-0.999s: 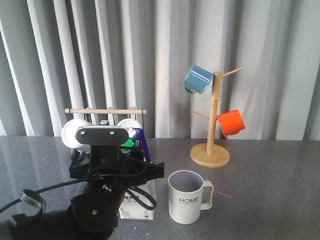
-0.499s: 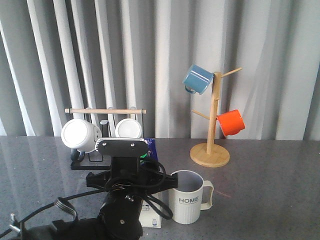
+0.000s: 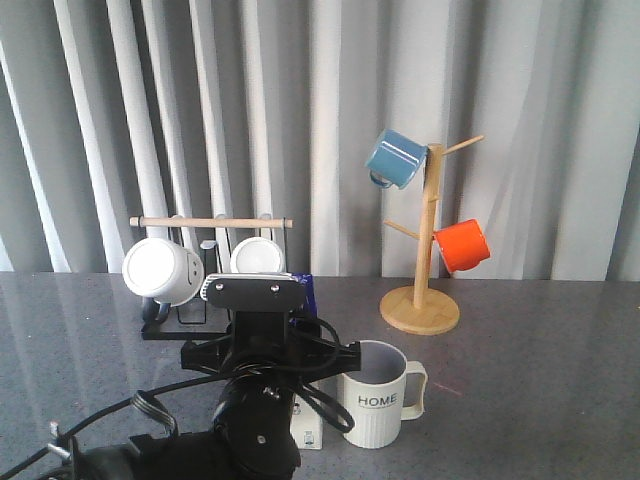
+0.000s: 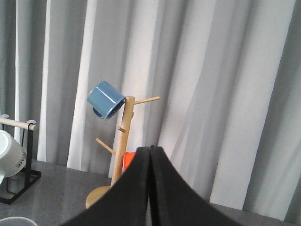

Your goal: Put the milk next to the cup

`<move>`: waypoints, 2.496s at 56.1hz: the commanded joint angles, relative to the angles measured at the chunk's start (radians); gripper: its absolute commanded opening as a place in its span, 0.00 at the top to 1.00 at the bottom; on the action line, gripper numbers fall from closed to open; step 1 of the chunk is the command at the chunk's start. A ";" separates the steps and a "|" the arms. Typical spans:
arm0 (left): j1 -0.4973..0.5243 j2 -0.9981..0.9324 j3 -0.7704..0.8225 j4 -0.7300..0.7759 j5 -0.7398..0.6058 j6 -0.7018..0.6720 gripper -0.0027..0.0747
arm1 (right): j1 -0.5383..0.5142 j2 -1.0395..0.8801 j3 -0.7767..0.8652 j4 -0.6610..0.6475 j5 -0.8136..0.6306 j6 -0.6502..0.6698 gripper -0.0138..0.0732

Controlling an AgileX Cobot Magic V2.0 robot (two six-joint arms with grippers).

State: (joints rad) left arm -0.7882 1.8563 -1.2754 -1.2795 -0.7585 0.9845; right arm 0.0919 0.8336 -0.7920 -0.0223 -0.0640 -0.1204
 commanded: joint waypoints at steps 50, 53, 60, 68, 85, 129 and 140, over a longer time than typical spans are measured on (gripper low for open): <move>-0.002 -0.048 -0.033 -0.022 -0.026 0.000 0.51 | -0.007 -0.004 -0.033 -0.007 -0.069 -0.002 0.85; -0.002 -0.048 -0.033 -0.022 -0.026 0.000 0.37 | -0.007 -0.004 -0.033 -0.007 -0.069 -0.002 0.85; -0.002 -0.048 -0.033 -0.022 -0.033 0.037 0.03 | -0.007 -0.004 -0.033 -0.007 -0.069 -0.002 0.85; -0.005 -0.057 -0.034 -0.023 -0.020 0.078 0.02 | -0.007 -0.004 -0.033 -0.007 -0.069 -0.002 0.85; -0.005 -0.218 -0.034 -0.007 0.043 0.100 0.17 | -0.007 -0.004 -0.033 -0.007 -0.069 -0.002 0.85; -0.013 -0.450 -0.087 0.299 0.262 -0.234 0.97 | -0.007 -0.004 -0.033 -0.007 -0.069 -0.002 0.85; -0.017 -0.437 -0.109 0.527 0.499 -0.642 0.97 | -0.007 -0.004 -0.033 -0.007 -0.069 -0.002 0.85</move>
State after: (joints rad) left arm -0.7983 1.4419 -1.3659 -0.9076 -0.3416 0.5099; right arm 0.0919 0.8336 -0.7920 -0.0223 -0.0640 -0.1204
